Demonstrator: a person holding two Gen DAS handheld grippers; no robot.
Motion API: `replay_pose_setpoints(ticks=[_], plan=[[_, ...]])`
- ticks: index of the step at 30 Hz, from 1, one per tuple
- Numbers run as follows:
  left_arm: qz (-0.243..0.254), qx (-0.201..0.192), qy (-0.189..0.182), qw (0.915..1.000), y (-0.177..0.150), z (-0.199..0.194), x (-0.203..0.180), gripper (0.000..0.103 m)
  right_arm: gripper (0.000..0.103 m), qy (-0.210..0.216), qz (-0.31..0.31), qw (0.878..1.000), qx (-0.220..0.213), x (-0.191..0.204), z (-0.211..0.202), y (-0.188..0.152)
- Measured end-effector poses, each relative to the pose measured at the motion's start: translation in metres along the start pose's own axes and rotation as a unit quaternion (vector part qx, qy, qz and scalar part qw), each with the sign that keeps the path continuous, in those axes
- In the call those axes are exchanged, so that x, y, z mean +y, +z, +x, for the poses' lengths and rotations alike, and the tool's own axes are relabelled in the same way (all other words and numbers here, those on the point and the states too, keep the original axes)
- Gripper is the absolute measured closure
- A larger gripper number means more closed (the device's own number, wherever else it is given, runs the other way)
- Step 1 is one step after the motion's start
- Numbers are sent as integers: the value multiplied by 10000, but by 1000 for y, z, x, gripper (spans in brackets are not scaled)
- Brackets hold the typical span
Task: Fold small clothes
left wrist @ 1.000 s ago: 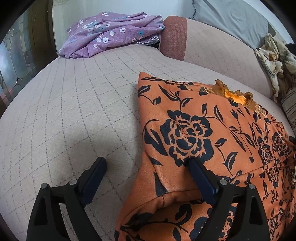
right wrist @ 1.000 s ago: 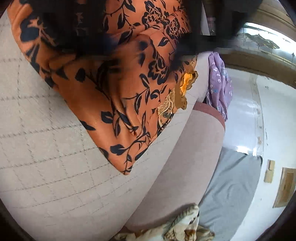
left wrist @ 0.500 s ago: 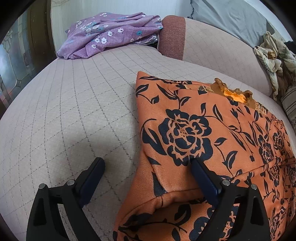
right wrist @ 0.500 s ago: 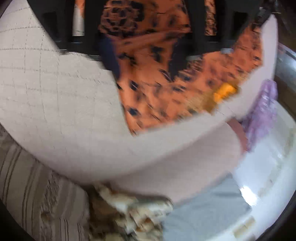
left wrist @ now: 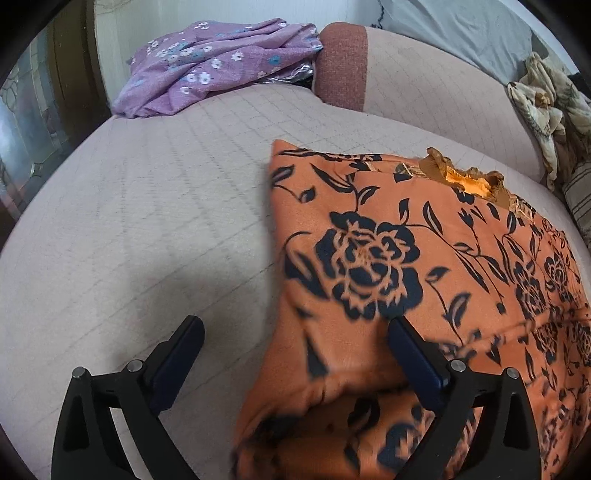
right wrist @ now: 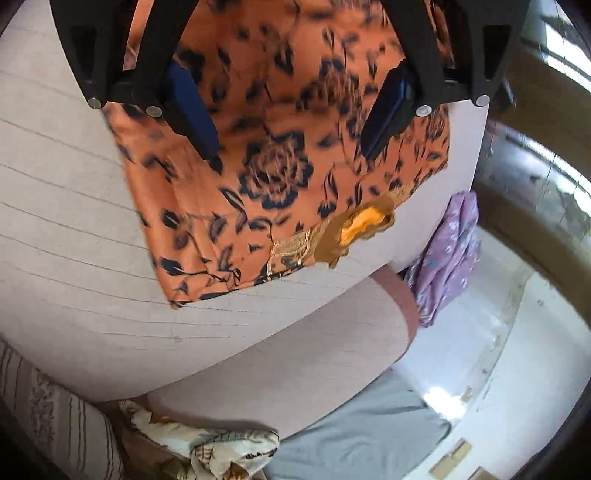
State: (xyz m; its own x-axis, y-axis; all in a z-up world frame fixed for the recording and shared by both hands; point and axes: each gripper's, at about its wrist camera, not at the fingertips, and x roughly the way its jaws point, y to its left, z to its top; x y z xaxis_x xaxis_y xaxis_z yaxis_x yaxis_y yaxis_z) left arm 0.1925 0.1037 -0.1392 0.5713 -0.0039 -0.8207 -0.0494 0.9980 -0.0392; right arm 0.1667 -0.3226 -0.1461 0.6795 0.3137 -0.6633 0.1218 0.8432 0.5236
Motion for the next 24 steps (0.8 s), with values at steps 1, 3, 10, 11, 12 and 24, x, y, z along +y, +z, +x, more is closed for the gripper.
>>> replay_pose_setpoints(ticks=[1, 3, 10, 11, 12, 24], plan=[[-93, -73, -81, 9999, -4, -14, 5, 4, 21, -67, -72, 10000, 19, -6, -15, -8], [-325, -228, -383, 9985, -18, -49, 20, 4, 21, -227, -250, 9994, 110, -20, -41, -27], [-810, 149, -528, 9952, -108, -125, 70, 4, 21, -449, -187, 9963, 705, -91, -114, -88], [-825, 251, -539, 9948, -121, -130, 72, 4, 21, -388, -98, 9963, 763, -96, -114, -92], [-814, 296, -549, 9947, -131, -134, 72, 4, 21, -270, 65, 9955, 901, -105, -117, -102], [-596, 803, -141, 9949, -197, -129, 57, 28, 33, 224, 126, 9894, 1429, -103, -120, -166]])
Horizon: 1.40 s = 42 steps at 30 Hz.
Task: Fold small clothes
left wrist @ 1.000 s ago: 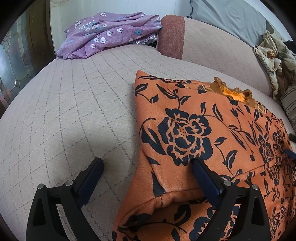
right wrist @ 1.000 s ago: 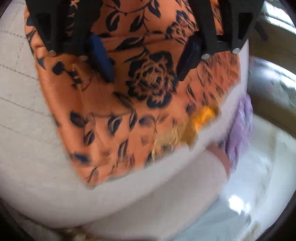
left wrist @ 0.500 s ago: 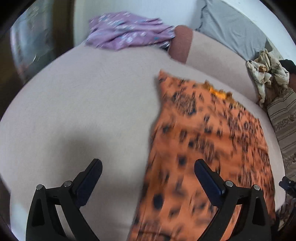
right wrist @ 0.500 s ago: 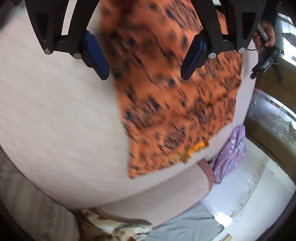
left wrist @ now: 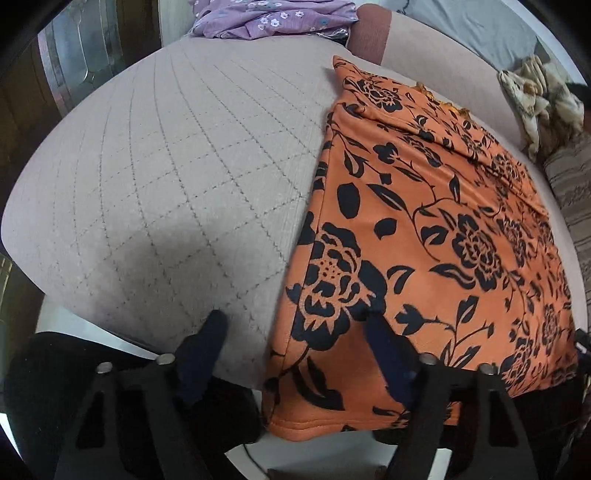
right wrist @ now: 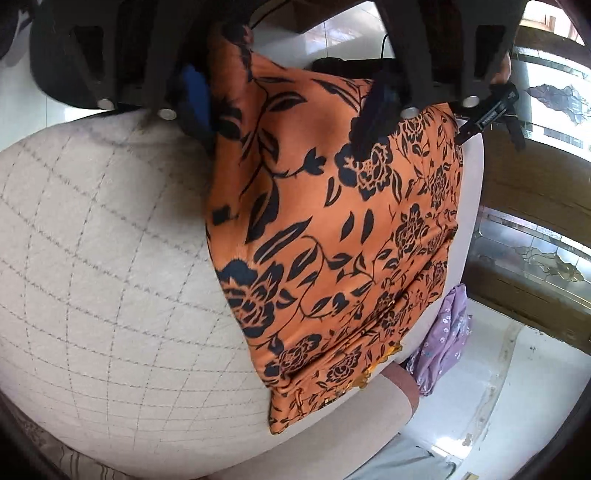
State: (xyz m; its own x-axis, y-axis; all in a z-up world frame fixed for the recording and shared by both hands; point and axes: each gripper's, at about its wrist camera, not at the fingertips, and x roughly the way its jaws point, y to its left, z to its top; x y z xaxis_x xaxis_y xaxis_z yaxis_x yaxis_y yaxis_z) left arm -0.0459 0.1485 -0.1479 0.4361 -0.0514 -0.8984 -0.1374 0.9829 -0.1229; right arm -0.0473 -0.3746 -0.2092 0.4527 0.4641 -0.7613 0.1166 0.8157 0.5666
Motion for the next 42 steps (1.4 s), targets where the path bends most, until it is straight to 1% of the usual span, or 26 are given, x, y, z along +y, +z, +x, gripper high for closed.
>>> replay_pose_setpoints(ticks=[4, 7, 10, 11, 13, 14, 15, 16, 18, 21, 24, 25, 26, 27, 28, 29, 30, 31, 32, 33, 34, 35, 36, 38, 40, 42], plan=[[-22, 33, -100, 9999, -3, -2, 2, 33, 32, -61, 58, 10000, -40, -3, 1, -1], [-77, 154, -123, 9998, -14, -3, 8, 24, 30, -21, 2, 10000, -80, -4, 1, -2], [112, 175, 6, 9998, -17, -1, 1, 24, 30, -60, -53, 10000, 8, -3, 3, 0], [102, 187, -50, 9998, -16, -1, 1, 30, 30, -87, -100, 9999, 51, -2, 4, 1], [90, 190, -91, 9997, -14, -1, -1, 49, 30, -143, -212, 9996, 150, 0, 5, 1], [91, 193, -160, 9996, -12, -3, 0, 69, 32, -159, -255, 9994, 196, 0, 6, 2], [82, 213, -224, 9995, -10, -4, 0, 92, 40, -191, -236, 9992, 248, -1, 6, 3], [53, 256, -346, 9991, -8, -6, 2, 98, 62, -301, -207, 9990, 274, -3, 6, 4], [9, 260, -408, 9988, -3, -8, 3, 98, 93, -534, -169, 9978, 351, -8, 5, 7], [40, 46, -455, 9989, 1, -23, 0, 98, 93, -293, -167, 9990, 292, -4, -9, 9], [62, -27, -548, 9985, 0, -27, -1, 93, 91, 51, -172, 9998, -22, 5, -31, 13], [39, 110, -494, 9987, -2, -19, 1, 87, 88, 92, -77, 9999, -82, 1, -32, 15], [-43, 330, -358, 9988, -6, -7, 4, 72, 87, 81, -35, 10000, -38, -2, -28, 15], [-102, 424, -376, 9983, -7, 0, 5, 64, 76, -14, 125, 9998, 154, -12, -17, 15], [-102, 307, -424, 9986, -9, -2, 4, 62, 55, -174, 259, 9991, 283, -18, -8, 13], [-56, 308, -446, 9985, -10, -3, 2, 53, 49, -245, 309, 9985, 376, -20, -3, 10], [50, 350, -483, 9982, -10, -4, -2, 48, 41, -109, 296, 9988, 373, -20, 0, 7], [158, 358, -440, 9983, -12, -4, -5, 48, 37, -68, 249, 9992, 314, -18, -1, 6], [300, 356, -363, 9983, -14, -4, -9, 71, 37, -63, 203, 9993, 309, -15, 0, 5], [390, 357, -326, 9981, -14, -3, -13, 97, 39, -130, 125, 9992, 363, -12, 2, 5], [424, 374, -470, 9973, -12, -5, -13, 97, 58, -150, 59, 9991, 390, -11, 4, 5], [326, 353, -616, 9969, -7, -8, -11, 97, 82, -204, 11, 9987, 472, -10, 6, 6], [262, 306, -733, 9965, -2, -12, -11, 97, 97, -151, 46, 9985, 530, -11, 7, 6], [160, 45, -1008, 9948, 15, -33, -13, 97, 97, 8, 68, 9990, 451, -7, 0, 9], [96, -302, -1293, 9911, 28, -58, -12, 97, 97, 484, 55, 9987, 159, 6, -19, 17], [134, -518, -1292, 9902, 38, -71, -14, 97, 97, 819, 131, 9965, -100, 13, -32, 24]])
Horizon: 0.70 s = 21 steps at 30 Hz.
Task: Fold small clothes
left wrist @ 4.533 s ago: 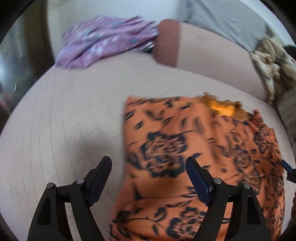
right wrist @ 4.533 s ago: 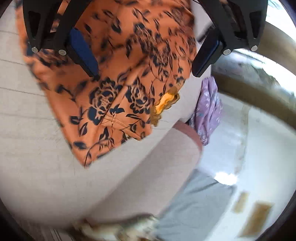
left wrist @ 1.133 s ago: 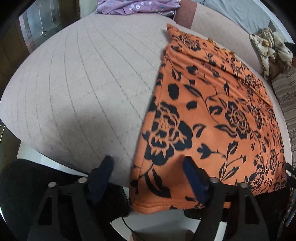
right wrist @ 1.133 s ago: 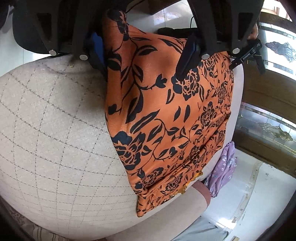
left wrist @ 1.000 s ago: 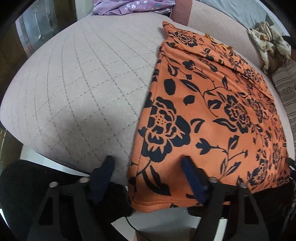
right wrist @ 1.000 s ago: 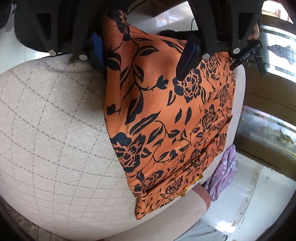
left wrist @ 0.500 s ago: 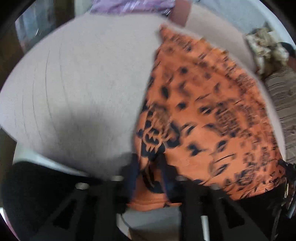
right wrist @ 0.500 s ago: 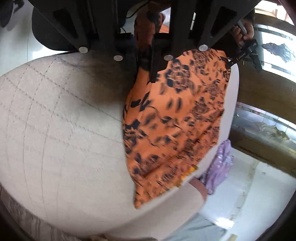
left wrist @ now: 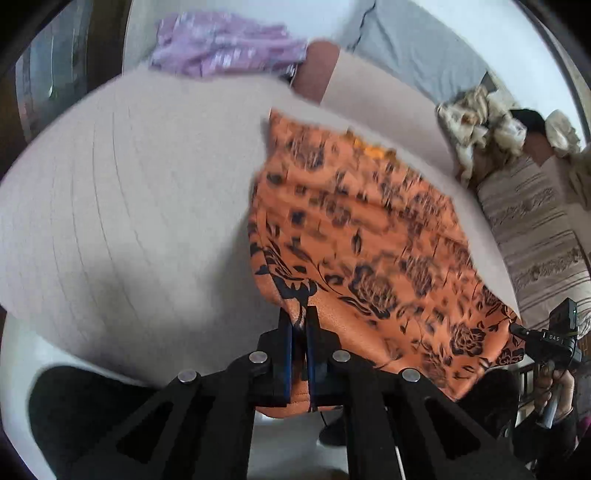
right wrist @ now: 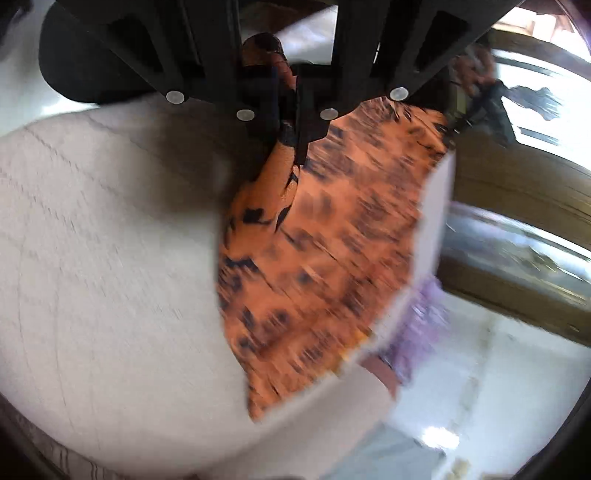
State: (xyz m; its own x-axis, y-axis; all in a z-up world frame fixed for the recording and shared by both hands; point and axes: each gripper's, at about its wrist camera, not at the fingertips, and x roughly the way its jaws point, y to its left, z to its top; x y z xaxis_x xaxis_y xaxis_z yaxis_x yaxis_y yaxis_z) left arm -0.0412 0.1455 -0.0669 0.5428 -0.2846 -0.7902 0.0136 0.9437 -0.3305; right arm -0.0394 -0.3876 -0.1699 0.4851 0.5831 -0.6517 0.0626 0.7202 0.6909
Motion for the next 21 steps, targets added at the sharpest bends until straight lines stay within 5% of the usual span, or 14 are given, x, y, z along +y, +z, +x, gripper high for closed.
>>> replay_pose_setpoints(ticks=[7, 11, 16, 21], plan=[[-376, 981, 368, 9938, -31, 56, 28, 97, 95, 86, 625, 9978, 211, -39, 28, -7], [-247, 924, 348, 9948, -30, 54, 24, 97, 94, 147, 646, 9974, 295, -46, 34, -11], [-88, 442, -4, 9990, 2, 35, 11, 97, 94, 764, 420, 9962, 74, -30, 23, 10], [-215, 1011, 115, 9946, -10, 67, 25, 97, 94, 851, 613, 9942, 222, -37, 40, 15]])
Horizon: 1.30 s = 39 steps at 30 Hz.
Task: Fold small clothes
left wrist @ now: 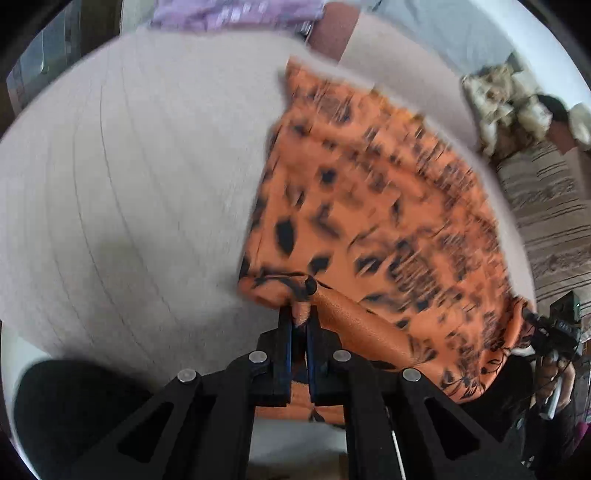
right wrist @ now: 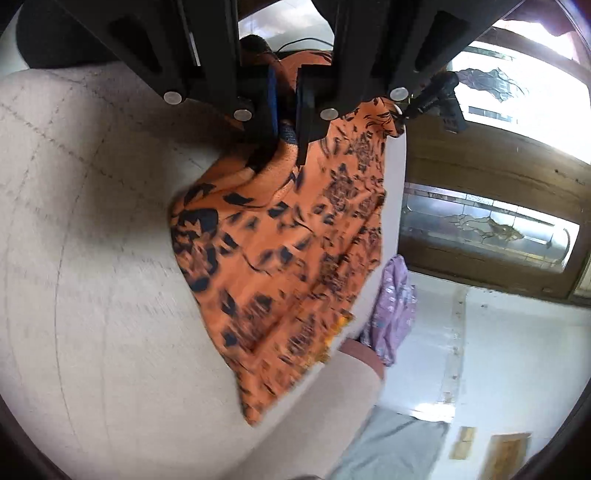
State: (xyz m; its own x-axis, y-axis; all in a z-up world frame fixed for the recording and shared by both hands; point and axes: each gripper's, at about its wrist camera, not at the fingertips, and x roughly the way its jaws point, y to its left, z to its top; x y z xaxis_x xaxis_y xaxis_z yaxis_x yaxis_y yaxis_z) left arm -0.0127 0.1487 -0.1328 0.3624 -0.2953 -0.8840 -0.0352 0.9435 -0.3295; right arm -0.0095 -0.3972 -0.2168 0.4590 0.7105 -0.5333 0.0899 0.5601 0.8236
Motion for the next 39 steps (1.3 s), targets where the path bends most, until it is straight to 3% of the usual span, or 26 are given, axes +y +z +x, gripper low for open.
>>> replay_pose_setpoints(ticks=[3, 7, 8, 11, 12, 13, 14, 15, 16, 17, 18, 20, 21, 23, 28, 33, 36, 39], plan=[[141, -27, -77, 9999, 11, -3, -5, 97, 94, 89, 126, 9998, 100, -6, 7, 3], [454, -621, -463, 9960, 82, -28, -34, 97, 95, 309, -243, 9992, -5, 23, 7, 51], [529, -892, -490, 9934, 110, -36, -43, 97, 95, 387, -330, 9987, -99, 31, 4, 65], [307, -1676, -372, 9847, 182, -42, -53, 93, 95, 803, -428, 9910, -987, 62, -8, 143], [232, -1841, -267, 9823, 196, -36, -55, 85, 94, 777, -382, 9881, -1269, 65, -9, 165], [138, -2013, 89, 9794, 217, -18, -53, 41, 94, 682, -294, 9854, -1530, 64, -6, 184], [6, -1859, 523, 9812, 238, 11, -47, 16, 94, 540, -84, 9836, -1720, 56, 0, 201], [-68, -1644, 811, 9830, 246, 27, -38, 4, 85, 416, 135, 9832, -1772, 46, 9, 213], [-125, -1276, 1079, 9859, 257, 57, -28, 6, 59, 261, 425, 9838, -1720, 31, 22, 223], [-286, -933, 1163, 9884, 261, 77, -18, 8, 40, 110, 594, 9842, -1662, 24, 32, 224], [-396, -804, 1120, 9897, 261, 83, -13, 9, 30, -225, 778, 9842, -1573, 14, 42, 218], [-603, -1018, 848, 9894, 249, 73, -2, 9, 30, -346, 690, 9841, -1597, 12, 42, 196], [-661, -1357, 924, 9842, 239, 57, 1, 9, 30, -411, 527, 9848, -1600, 15, 39, 185], [-674, -1618, 803, 9812, 221, 34, 5, 9, 30, -752, 90, 9833, -1655, 23, 29, 160], [-488, -1302, 338, 9897, 171, 24, -1, 9, 30, -1056, -20, 9852, -1353, 20, 18, 104], [-154, -930, 165, 9954, 131, 47, -32, 9, 29, -507, 312, 9944, -872, 21, 47, 71], [-410, -1011, 451, 9930, 137, 63, -34, 9, 29, -581, 649, 9892, -1175, 20, 57, 78], [-847, -1098, 575, 9887, 154, 74, -35, 6, 26, -393, 1440, 9770, -1523, 11, 62, 95]])
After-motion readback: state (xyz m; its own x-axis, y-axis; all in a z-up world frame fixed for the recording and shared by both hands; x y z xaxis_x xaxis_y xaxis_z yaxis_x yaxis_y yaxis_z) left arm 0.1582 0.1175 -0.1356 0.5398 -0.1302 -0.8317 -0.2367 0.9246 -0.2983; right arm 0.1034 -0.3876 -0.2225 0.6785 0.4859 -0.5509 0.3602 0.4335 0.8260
